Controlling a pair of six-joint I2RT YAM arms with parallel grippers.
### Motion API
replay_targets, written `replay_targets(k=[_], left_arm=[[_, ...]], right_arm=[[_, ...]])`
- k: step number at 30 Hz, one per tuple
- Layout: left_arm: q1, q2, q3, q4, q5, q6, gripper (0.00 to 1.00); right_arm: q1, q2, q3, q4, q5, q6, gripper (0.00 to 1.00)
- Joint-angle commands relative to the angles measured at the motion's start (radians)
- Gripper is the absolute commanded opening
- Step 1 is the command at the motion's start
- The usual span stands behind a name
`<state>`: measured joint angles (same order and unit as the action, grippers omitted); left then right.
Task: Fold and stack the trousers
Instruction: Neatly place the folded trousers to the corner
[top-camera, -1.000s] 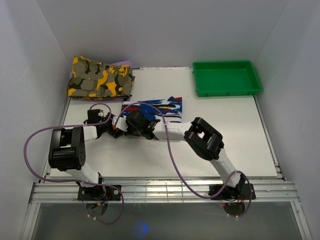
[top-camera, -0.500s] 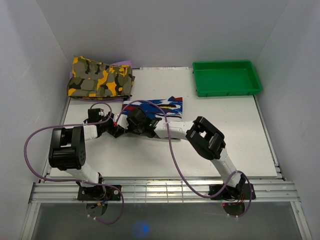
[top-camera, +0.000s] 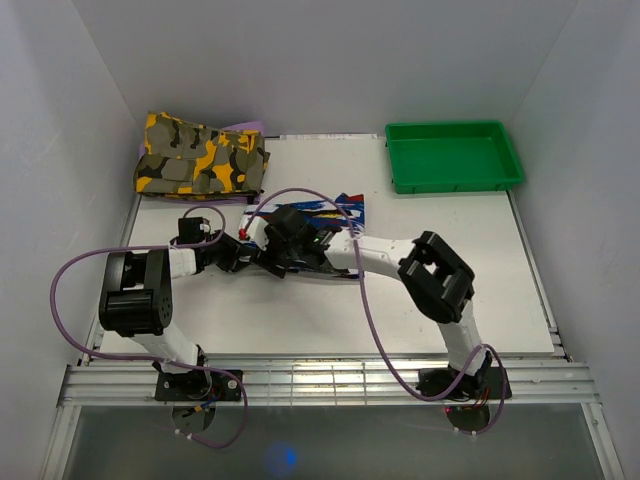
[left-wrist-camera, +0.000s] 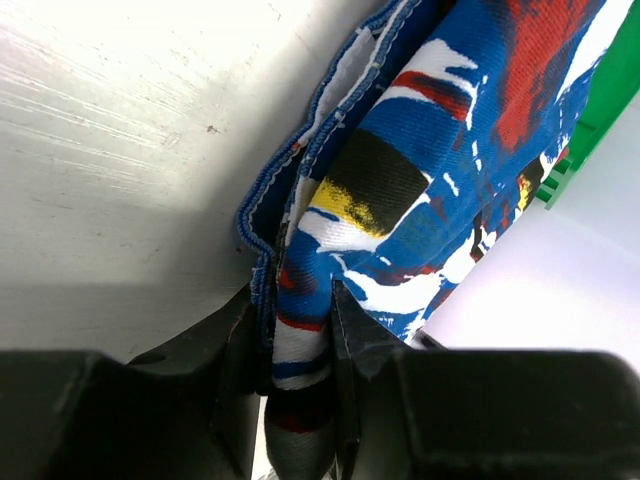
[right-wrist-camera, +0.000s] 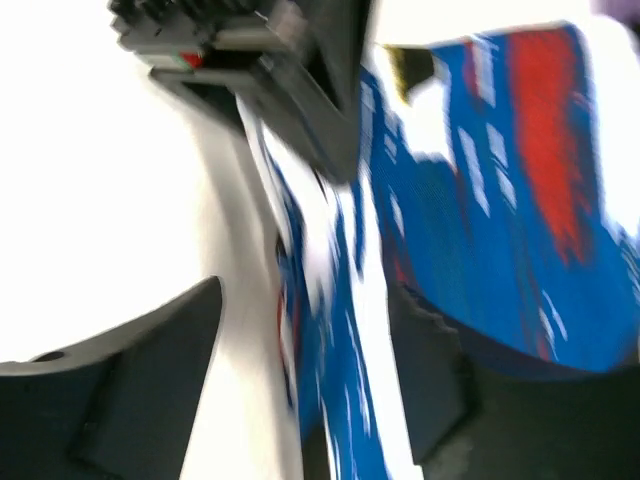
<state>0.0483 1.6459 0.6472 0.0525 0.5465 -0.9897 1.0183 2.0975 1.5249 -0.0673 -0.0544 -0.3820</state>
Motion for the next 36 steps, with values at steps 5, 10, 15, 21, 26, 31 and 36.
replay_targets(k=[5,10,15,21,26,31,36], left_arm=[[0.001,-0.04,-0.02,-0.023,-0.049,-0.01,0.0],[-0.001,-0.055,-0.014,-0.043,-0.059,-0.027,0.0],[-0.005,-0.038,0.02,-0.082,-0.057,-0.01,0.0],[-0.025,-0.04,0.037,-0.111,-0.072,0.023,0.0],[-0.028,-0.044,0.019,-0.121,-0.079,0.037,0.0],[-0.031,-0.041,0.017,-0.121,-0.082,0.04,0.0],[-0.031,-0.037,0.019,-0.117,-0.079,0.039,0.0]], right_arm=[[-0.21,-0.405,-0.178,-0.141,-0.085,0.314,0.79],[-0.531,-0.54,-0.42,-0.206,-0.269,0.662,0.79],[-0.661,-0.613,-0.606,-0.195,-0.32,0.791,0.78],[-0.678,-0.611,-0.762,-0.114,-0.323,1.023,0.78],[-0.678,-0.565,-0.816,0.019,-0.384,1.095,0.83],[-0.678,-0.481,-0.833,0.145,-0.401,1.14,0.81],[-0.675,-0.406,-0.842,0.24,-0.446,1.157,0.75]])
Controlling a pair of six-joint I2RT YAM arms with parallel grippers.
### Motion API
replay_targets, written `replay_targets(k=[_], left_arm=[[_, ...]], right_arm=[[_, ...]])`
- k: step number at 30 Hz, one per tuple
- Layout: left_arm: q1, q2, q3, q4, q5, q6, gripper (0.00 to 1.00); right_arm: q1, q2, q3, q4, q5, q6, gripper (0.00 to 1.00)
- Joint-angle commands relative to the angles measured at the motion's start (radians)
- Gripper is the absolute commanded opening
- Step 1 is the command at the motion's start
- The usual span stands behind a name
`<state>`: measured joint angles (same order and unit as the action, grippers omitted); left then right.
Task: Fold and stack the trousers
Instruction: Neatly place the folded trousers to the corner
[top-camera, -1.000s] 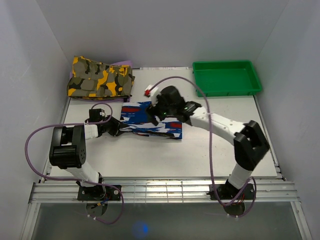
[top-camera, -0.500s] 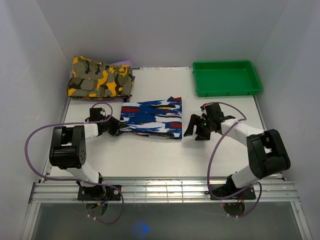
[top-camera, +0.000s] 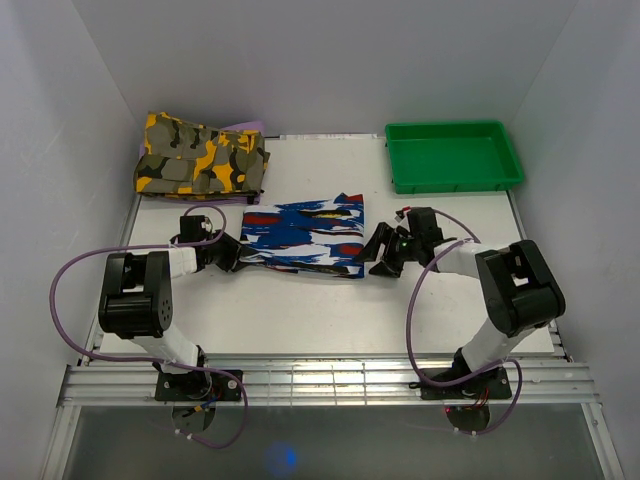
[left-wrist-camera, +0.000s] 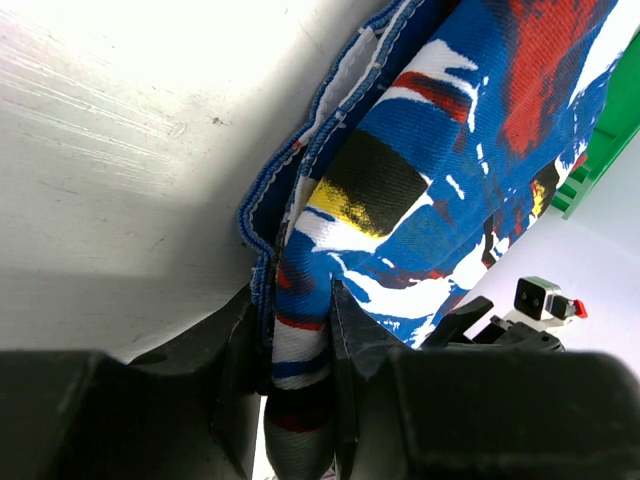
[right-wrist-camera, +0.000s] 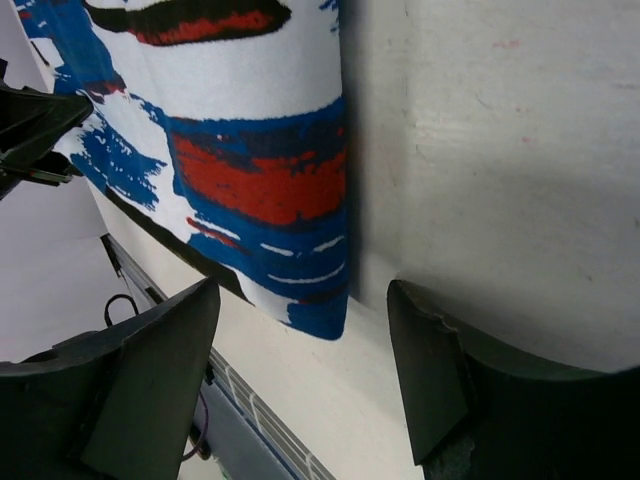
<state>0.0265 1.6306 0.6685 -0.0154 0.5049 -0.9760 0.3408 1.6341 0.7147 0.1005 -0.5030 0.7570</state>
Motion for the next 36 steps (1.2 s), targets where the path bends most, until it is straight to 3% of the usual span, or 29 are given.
replay_targets(k=[1,12,18,22,27,31,36], left_arm=[[-0.01,-0.02,-0.004,-0.049,-0.036,0.025,0.0],[-0.01,-0.003,0.022,-0.057,-0.046,0.031,0.0],[-0.01,-0.003,0.034,-0.058,-0.052,0.049,0.0],[-0.01,-0.014,0.045,-0.073,-0.063,0.078,0.0],[-0.01,-0.054,0.137,-0.145,-0.126,0.239,0.0],[-0.069,-0.075,0.3,-0.238,-0.215,0.454,0.0],[-0.108,-0.142,0.378,-0.242,-0.307,0.698,0.0]], right_arm=[[0.006,0.075,-0.038,0.083,-0.005,0.021,0.74],[0.092,0.113,-0.093,0.156,-0.009,0.076,0.65],[0.092,0.121,-0.028,0.134,0.027,0.045,0.4],[0.093,0.113,0.047,0.093,0.041,-0.002,0.1],[0.093,0.057,0.137,0.028,0.047,-0.12,0.08],[0.112,-0.019,0.218,-0.051,0.112,-0.228,0.08],[0.164,-0.082,0.293,-0.136,0.216,-0.324,0.08]])
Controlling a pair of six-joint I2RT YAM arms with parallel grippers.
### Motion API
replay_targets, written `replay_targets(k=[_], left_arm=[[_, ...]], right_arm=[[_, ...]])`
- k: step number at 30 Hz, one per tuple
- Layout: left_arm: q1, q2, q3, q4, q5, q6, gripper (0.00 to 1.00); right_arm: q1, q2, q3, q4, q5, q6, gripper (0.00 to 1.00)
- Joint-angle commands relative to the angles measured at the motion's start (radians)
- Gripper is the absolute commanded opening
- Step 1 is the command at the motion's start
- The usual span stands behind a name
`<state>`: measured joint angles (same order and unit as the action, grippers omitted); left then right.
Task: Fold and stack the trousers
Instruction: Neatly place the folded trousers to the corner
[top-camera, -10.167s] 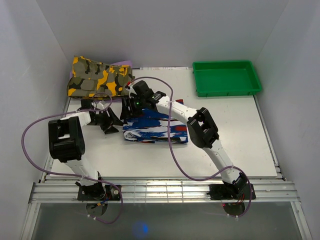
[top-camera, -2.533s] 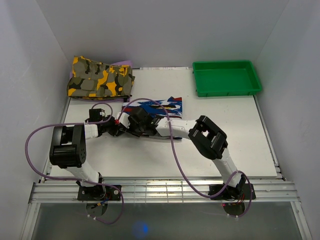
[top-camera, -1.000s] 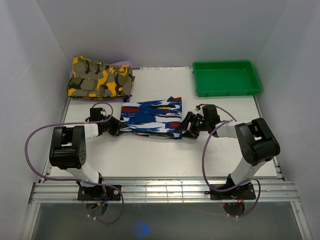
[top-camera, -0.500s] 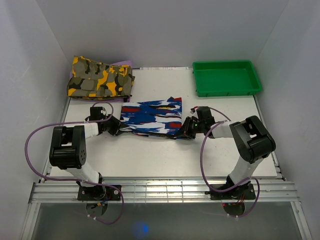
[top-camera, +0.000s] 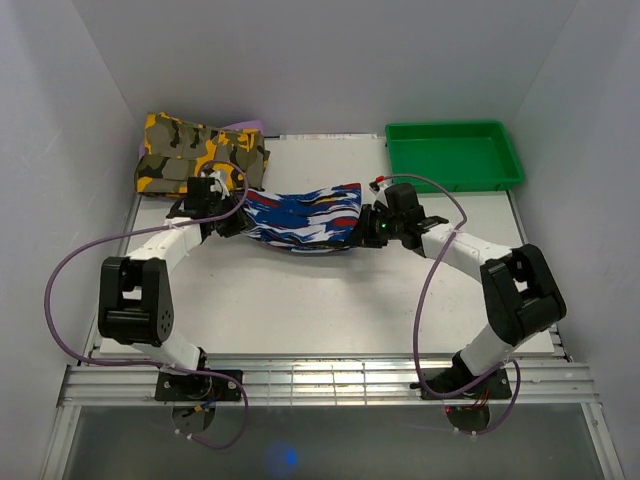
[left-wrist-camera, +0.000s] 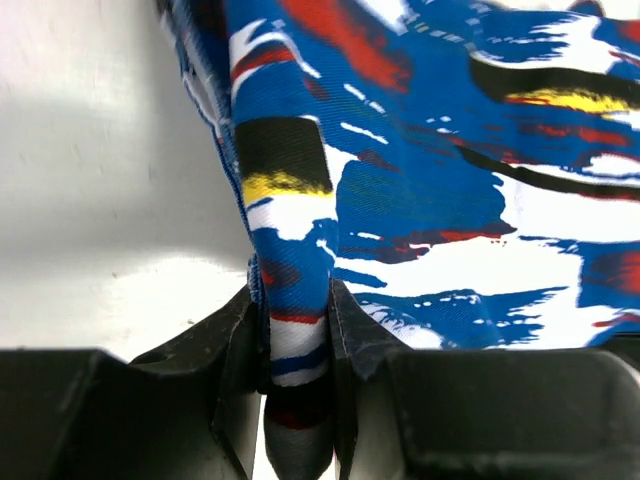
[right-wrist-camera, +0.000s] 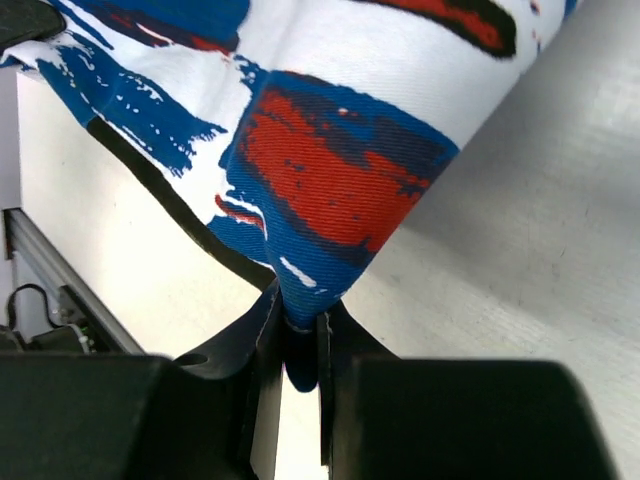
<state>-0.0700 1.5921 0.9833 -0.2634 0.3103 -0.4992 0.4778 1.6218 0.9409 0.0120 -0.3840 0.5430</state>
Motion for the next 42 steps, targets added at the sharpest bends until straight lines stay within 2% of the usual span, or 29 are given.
replay_targets(k=[1,6,15,23,28,35,40,42], left_arm=[[-0.014,-0.112,0.071,0.007,-0.128,0.244,0.0],[-0.024,-0.17,0.112,0.07,-0.102,0.338,0.0],[-0.025,-0.175,0.244,0.144,-0.1,0.361,0.0],[-0.004,-0.138,0.365,0.237,-0.207,0.372,0.0],[0.067,-0.06,0.471,0.289,-0.221,0.364,0.0],[0.304,0.103,0.644,0.319,-0.165,0.269,0.0],[0.387,0.205,0.712,0.357,-0.134,0.258,0.0],[0.414,0.232,0.729,0.386,-0.125,0.26,0.0]], right_arm=[[0.036,-0.086,0.076,-0.055,0.127,-0.138,0.08],[0.077,-0.129,0.136,-0.079,0.221,-0.196,0.08],[0.116,-0.116,0.285,-0.063,0.336,-0.325,0.08],[0.136,-0.024,0.484,0.08,0.32,-0.478,0.08],[0.139,0.136,0.659,0.126,0.269,-0.528,0.08],[0.168,0.43,0.959,0.19,0.231,-0.577,0.08],[0.194,0.625,1.23,0.226,0.203,-0.514,0.08],[0.217,0.714,1.288,0.25,0.208,-0.517,0.08]])
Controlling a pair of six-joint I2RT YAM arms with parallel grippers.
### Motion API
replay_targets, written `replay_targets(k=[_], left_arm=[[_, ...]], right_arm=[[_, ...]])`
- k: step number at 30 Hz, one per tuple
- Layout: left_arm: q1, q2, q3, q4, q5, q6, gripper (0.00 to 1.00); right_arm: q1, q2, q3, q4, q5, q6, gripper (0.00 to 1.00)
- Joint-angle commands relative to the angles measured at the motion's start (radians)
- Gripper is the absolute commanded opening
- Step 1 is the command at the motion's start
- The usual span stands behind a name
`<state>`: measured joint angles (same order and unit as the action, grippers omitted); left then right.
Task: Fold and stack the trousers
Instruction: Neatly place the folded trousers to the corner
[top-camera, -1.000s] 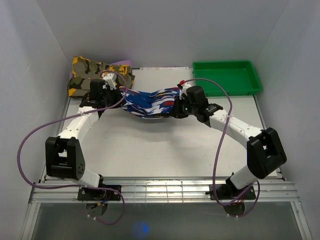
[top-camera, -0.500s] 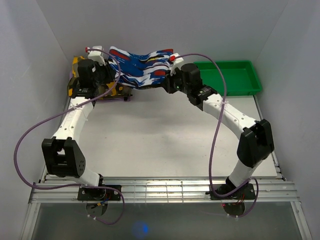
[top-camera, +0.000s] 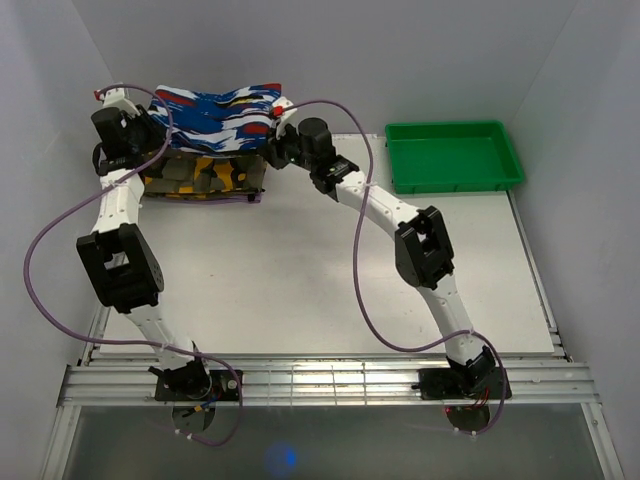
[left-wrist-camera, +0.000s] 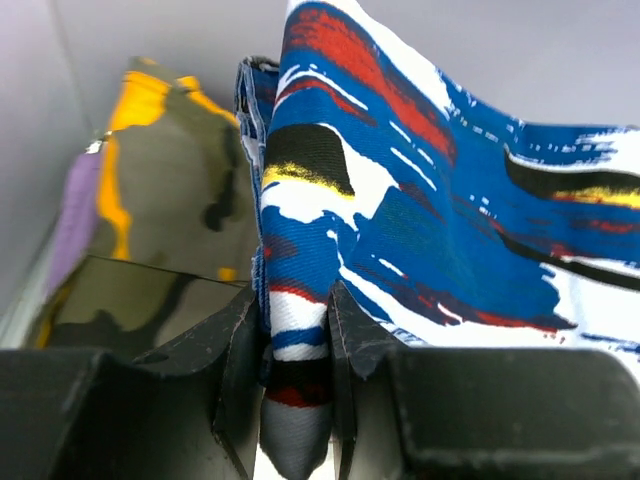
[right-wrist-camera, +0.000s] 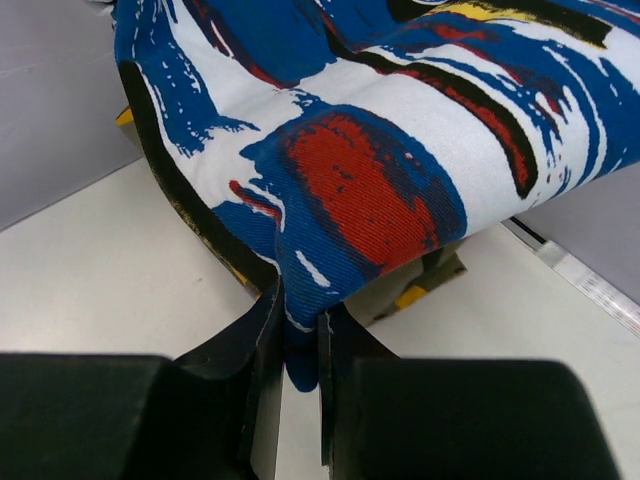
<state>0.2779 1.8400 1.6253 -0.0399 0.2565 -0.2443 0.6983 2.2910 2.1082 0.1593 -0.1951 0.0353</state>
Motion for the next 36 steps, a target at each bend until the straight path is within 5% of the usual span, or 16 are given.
replay_targets(k=[1,11,23,25,26,32,36], left_arm=[[0.073,-0.006,0.087,0.173,-0.074,0.008,0.0],[0.168,0.145,0.059,0.262,-0.072,0.011,0.0],[0.201,0.255,-0.005,0.295,-0.137,-0.001,0.0],[0.201,0.257,-0.004,0.264,-0.149,-0.003,0.0],[0.201,0.257,-0.004,0.252,-0.154,-0.007,0.01],[0.201,0.223,-0.001,0.132,-0.174,-0.027,0.52],[0.201,0.179,-0.007,0.046,-0.206,-0.015,0.7]], right_arm=[[0.004,0.07,0.139,0.133,0.02,-0.008,0.08],[0.044,0.352,0.292,0.226,0.117,-0.064,0.08],[0.03,0.424,0.273,0.249,0.143,-0.114,0.08],[0.03,0.418,0.26,0.247,0.146,-0.11,0.12],[0.03,0.404,0.253,0.249,0.154,-0.109,0.22],[0.02,0.311,0.132,0.253,0.143,-0.118,0.59],[0.004,0.259,0.104,0.224,0.132,-0.107,0.81]])
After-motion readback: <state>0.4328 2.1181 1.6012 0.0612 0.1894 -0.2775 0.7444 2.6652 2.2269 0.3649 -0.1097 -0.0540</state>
